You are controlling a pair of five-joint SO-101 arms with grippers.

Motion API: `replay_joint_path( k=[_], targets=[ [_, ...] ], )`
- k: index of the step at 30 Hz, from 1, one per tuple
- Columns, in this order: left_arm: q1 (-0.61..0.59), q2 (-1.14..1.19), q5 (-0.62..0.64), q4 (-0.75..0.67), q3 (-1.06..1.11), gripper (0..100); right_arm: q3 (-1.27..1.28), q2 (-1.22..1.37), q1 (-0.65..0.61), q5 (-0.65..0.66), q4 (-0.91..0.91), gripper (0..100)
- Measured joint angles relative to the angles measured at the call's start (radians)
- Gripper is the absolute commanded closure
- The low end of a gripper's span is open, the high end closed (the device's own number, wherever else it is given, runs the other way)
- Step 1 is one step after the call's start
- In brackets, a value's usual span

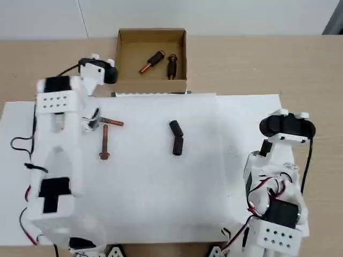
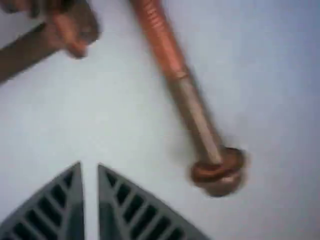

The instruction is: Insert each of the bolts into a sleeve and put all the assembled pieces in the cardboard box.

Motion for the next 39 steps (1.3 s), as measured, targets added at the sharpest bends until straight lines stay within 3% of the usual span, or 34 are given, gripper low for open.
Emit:
replay_joint_path(
  k=[10,14,19,34,39],
  targets=[
    [-0.074,0.155,-0.442,0.0,-0.089,99,0.0,0.0,0.0,0.0,-0.029,99.3],
    [-0.074,0.184,-0.528,-0.051,-0.101,92,0.0,0.0,0.0,0.018,-0.029,99.4],
    [-0.074,0.219,-0.565,-0.115,-0.138,89,0.0,0.0,0.0,0.041,-0.029,99.4],
    [-0.058,0.37,-0.589,-0.121,-0.216,89,0.0,0.0,-0.069,0.041,-0.029,99.4],
    [-0.043,0.41,-0.589,-0.121,-0.224,95,0.0,0.0,-0.069,0.041,-0.029,99.4]
  ],
)
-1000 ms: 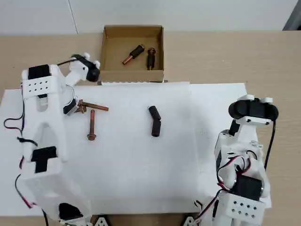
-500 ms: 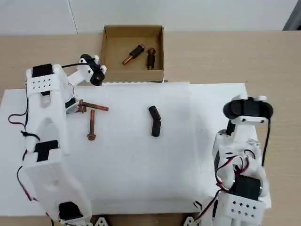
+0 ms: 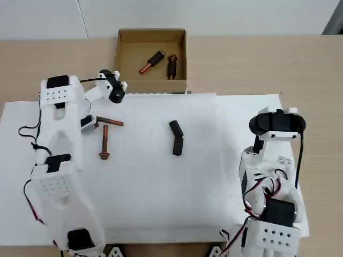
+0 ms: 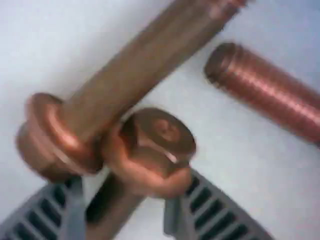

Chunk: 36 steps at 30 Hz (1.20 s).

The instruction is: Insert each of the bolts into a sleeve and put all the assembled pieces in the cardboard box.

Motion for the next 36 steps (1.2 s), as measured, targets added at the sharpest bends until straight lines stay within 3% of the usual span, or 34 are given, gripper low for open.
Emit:
replay_joint_path(
  k=[11,18,27,36],
  targets=[
    [0.012,0.011,-0.006,0.012,-0.002,100,0.0,0.0,0.0,0.0,0.0,99.5],
    [0.048,-0.095,0.012,0.114,-0.002,100,-0.032,0.0,0.0,0.0,0.0,99.5],
    [0.178,-0.405,0.365,0.149,0.0,100,-0.032,0.0,0.0,0.0,0.032,99.5],
    [0.288,-0.637,0.448,0.153,0.0,100,-0.034,-0.192,0.0,0.0,0.084,99.5]
  ],
)
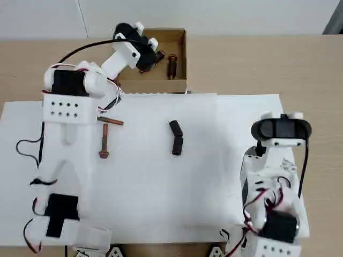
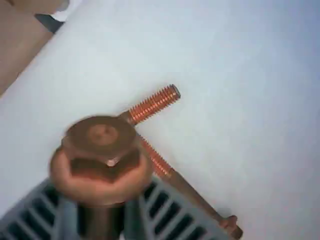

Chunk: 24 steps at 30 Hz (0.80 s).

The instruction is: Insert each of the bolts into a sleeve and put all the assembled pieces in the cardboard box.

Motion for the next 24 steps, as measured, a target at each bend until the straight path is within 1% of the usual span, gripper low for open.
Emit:
replay_joint_path(
  k=[4,7,11,15,17,20,24],
  targets=[
    [0.026,-0.069,0.14,0.0,0.0,100,0.071,-0.155,-0.002,0.0,0.002,99.5],
    [0.068,-0.118,0.253,0.0,0.0,100,0.129,-0.279,0.0,0.0,0.003,99.5],
    [0.138,-0.167,0.354,0.0,0.0,100,0.146,-0.296,-0.002,0.0,0.003,99.5],
    [0.173,-0.19,0.45,0.0,0.0,100,0.173,-0.296,-0.002,0.0,0.002,99.5],
    [0.175,-0.19,0.483,0.0,0.0,100,0.203,-0.296,-0.002,0.0,-0.006,99.5],
    [0.176,-0.19,0.5,0.012,0.0,100,0.233,-0.296,-0.003,0.0,-0.028,99.5],
    [0.187,-0.192,0.503,0.064,0.0,100,0.272,-0.296,-0.06,0.0,-0.054,99.5]
  ],
)
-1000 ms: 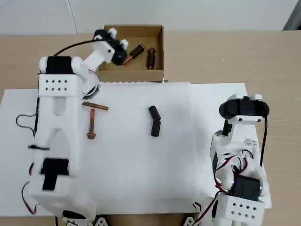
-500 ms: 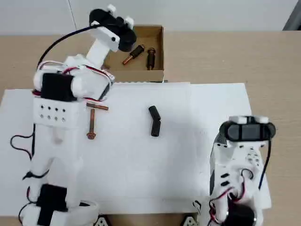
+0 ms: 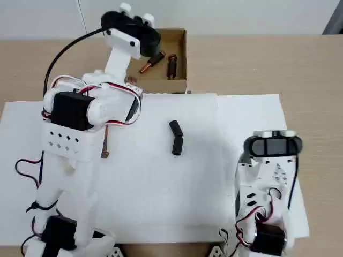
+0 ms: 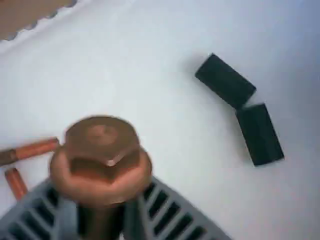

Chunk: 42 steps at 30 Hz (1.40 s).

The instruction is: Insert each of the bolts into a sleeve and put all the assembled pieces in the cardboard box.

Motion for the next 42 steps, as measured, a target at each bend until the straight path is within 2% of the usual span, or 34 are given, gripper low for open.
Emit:
replay_joint_path(
  k=[8,14,21,27,32,37,42],
  targets=[
    [0.124,-0.183,0.003,0.017,0.037,100,0.069,0.0,-0.1,0.0,-0.103,99.5],
    [0.106,-0.344,0.038,-0.002,0.198,100,0.084,0.0,-0.126,0.0,-0.11,99.5],
    [0.044,-0.623,0.081,-0.138,0.526,100,0.143,0.0,-0.18,0.0,-0.112,99.5],
    [0.003,-0.984,0.081,-0.348,0.922,100,0.149,0.0,-0.264,0.0,-0.112,99.5],
    [-0.072,-1.27,0.087,-0.419,1.183,100,0.149,0.0,-0.327,0.0,-0.112,99.5],
    [-0.118,-1.484,0.198,-0.425,1.323,100,0.149,0.0,-0.405,0.0,-0.112,99.5],
    [-0.121,-1.599,0.385,-0.425,1.416,100,0.196,-0.012,-0.523,0.0,-0.18,99.5]
  ],
)
